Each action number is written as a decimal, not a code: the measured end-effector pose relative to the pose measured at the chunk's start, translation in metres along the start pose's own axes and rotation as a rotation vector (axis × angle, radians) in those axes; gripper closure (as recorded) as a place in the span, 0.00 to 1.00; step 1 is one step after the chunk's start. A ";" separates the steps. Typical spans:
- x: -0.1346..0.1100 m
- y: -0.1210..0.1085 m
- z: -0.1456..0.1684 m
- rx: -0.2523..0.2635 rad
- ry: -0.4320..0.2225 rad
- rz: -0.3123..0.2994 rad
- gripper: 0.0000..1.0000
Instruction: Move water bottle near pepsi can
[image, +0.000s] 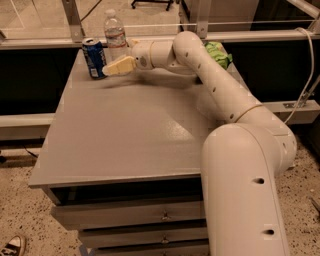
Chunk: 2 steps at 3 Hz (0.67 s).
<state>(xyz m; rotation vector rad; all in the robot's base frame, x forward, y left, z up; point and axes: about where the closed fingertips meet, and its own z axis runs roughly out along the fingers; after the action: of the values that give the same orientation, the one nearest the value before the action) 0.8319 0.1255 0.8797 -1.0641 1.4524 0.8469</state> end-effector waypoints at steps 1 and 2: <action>-0.001 0.001 -0.003 -0.001 -0.001 -0.002 0.00; -0.006 0.006 -0.024 -0.002 -0.009 -0.018 0.00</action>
Offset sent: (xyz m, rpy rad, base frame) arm -0.0290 -0.0458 0.0187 0.0041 -0.0431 -0.0018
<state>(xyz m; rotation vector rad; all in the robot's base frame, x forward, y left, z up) 0.8178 0.1068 0.8884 -1.0723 1.4325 0.8399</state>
